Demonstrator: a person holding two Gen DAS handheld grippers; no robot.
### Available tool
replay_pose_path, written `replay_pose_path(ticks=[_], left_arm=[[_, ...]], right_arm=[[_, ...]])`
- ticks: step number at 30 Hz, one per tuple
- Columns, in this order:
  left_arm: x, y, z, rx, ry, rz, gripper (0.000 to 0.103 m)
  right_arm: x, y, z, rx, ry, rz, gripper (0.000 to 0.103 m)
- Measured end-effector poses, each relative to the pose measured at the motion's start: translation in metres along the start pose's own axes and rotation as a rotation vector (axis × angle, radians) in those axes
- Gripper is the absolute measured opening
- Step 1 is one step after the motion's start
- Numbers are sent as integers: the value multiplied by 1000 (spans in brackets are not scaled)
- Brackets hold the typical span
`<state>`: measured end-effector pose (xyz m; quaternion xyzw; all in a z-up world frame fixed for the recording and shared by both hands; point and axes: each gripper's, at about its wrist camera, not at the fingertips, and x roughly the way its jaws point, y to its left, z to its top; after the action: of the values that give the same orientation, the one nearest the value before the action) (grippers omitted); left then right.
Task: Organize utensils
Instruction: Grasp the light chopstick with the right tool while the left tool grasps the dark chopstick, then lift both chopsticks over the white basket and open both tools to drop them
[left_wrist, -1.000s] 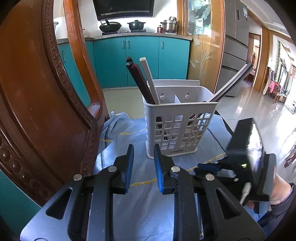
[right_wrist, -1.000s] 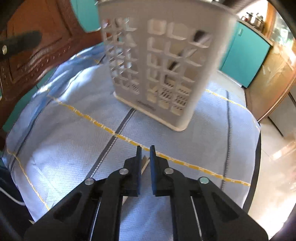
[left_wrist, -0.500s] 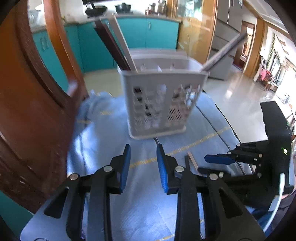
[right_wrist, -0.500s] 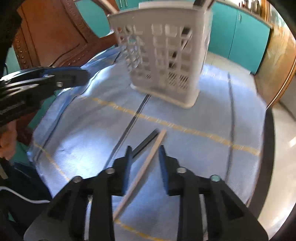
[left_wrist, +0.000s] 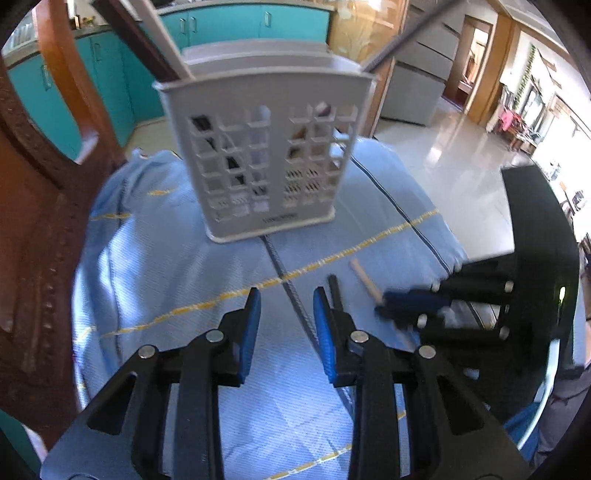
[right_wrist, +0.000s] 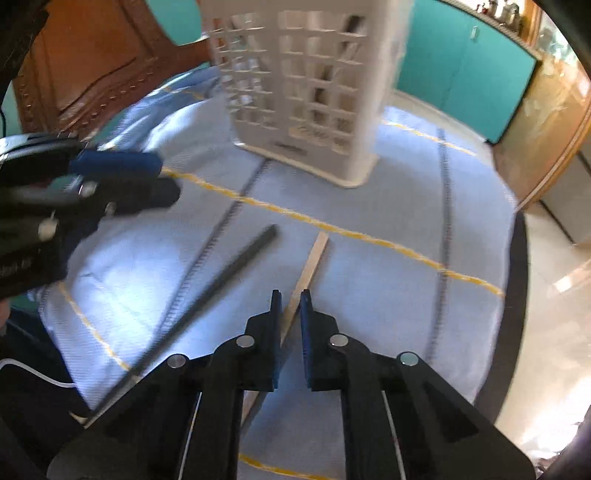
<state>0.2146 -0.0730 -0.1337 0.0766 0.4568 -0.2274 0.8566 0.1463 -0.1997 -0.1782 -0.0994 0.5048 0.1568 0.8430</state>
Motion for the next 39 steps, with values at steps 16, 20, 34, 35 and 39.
replay_pose_path(ticks=[16,20,34,35,39], left_arm=[[59,-42,-8,46,128,39,14],[58,-30,-9,-20,120,92,12],[62,-22,-5,-84,98,128,11],[62,-22,-5,-87,96,127,10],[43,-7,-2,-106,44,141,9]], right_arm=[[-13,-2,-12,-68,-7,-6,27],[-9,-2,-10,-47,-2,-28,36],[6,3,-5,-16,17,-6,14],[5,4,-5,-18,15,-8,13],[-2,6,-3,-27,-18,-22,7]])
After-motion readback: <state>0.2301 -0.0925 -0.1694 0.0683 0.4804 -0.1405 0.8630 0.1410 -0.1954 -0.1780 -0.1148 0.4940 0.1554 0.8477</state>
